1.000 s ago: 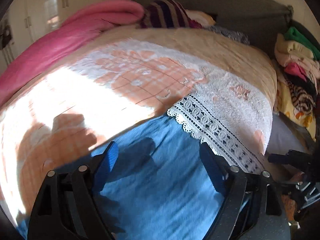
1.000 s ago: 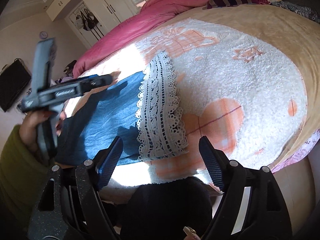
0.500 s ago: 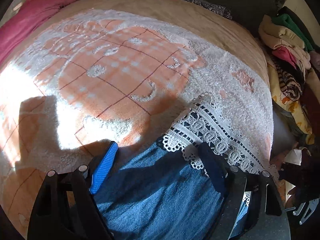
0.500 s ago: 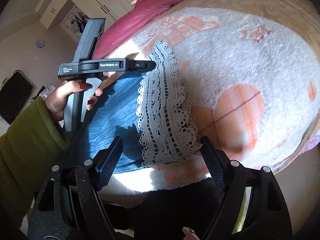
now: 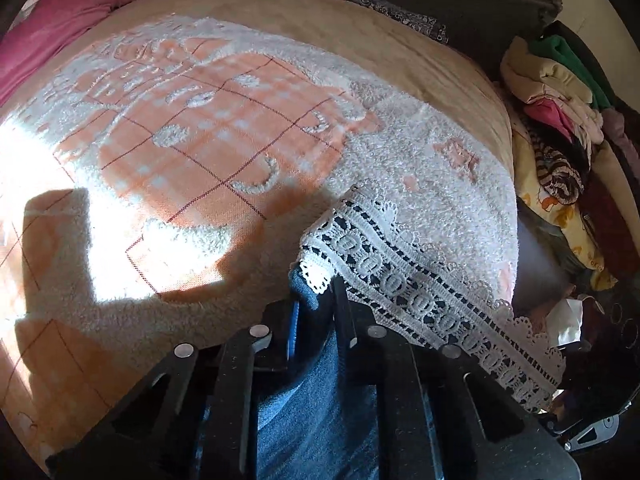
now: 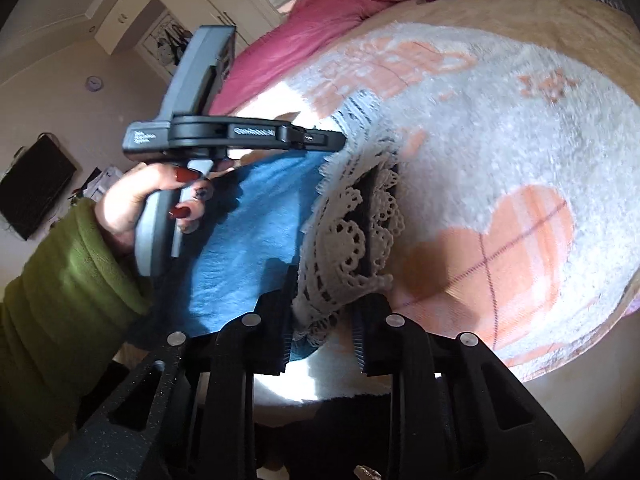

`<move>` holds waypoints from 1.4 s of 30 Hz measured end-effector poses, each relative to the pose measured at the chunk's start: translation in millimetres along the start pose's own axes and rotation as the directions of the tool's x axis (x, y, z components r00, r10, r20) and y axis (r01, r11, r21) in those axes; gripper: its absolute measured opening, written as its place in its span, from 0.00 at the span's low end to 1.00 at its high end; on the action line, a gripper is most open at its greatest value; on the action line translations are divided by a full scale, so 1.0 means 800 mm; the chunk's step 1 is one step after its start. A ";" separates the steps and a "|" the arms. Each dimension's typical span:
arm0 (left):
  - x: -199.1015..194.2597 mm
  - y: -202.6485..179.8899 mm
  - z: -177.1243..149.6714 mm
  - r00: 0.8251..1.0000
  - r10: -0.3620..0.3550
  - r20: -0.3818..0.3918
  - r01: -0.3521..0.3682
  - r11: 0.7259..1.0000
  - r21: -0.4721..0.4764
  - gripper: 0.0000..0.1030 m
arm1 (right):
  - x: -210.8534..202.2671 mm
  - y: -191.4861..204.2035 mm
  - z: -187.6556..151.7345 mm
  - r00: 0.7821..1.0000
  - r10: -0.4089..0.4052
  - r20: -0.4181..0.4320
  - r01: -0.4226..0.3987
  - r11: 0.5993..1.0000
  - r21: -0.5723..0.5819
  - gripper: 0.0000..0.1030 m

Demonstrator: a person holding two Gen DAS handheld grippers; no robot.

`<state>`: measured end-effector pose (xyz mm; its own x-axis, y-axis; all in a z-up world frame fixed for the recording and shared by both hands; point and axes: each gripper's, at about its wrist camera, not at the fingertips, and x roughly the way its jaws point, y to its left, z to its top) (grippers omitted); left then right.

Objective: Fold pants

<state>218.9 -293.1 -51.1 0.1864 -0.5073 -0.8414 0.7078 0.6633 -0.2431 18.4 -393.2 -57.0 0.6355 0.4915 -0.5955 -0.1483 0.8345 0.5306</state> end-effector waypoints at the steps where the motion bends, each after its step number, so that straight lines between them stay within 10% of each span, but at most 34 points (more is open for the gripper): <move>1: -0.008 0.001 -0.002 1.000 -0.021 0.018 0.021 1.000 -0.004 0.13 | -0.005 0.008 0.003 1.000 0.003 0.012 -0.003 1.000 -0.024 0.17; 6: -0.077 0.020 -0.022 0.983 -0.086 0.164 0.097 0.993 -0.060 0.13 | -0.013 0.056 0.019 0.998 0.031 0.046 -0.023 0.988 -0.153 0.17; 17: -0.190 0.098 -0.133 0.944 0.019 0.330 0.061 0.971 -0.231 0.13 | 0.043 0.175 0.001 0.990 0.132 -0.058 -0.144 0.898 -0.415 0.17; 25: -0.225 0.183 -0.232 0.923 0.109 0.368 0.102 0.855 -0.509 0.37 | 0.120 0.246 -0.051 0.990 -0.013 -0.141 -0.080 0.769 -0.634 0.17; 32: -0.223 0.209 -0.273 0.933 0.009 0.360 0.233 0.748 -0.622 0.70 | 0.133 0.279 -0.087 0.991 -0.089 -0.096 -0.015 0.651 -0.759 0.22; 42: -0.207 0.198 -0.270 0.925 -0.011 0.379 0.265 0.734 -0.625 0.76 | 0.108 0.274 -0.098 0.998 -0.052 -0.042 -0.002 0.605 -0.796 0.36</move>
<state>152.6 14.6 -54.8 0.4229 -0.6853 -0.5930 0.1429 0.6966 -0.7031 -18.9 -148.1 -39.5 0.6098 0.4573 -0.6473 -0.6942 0.7022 -0.1580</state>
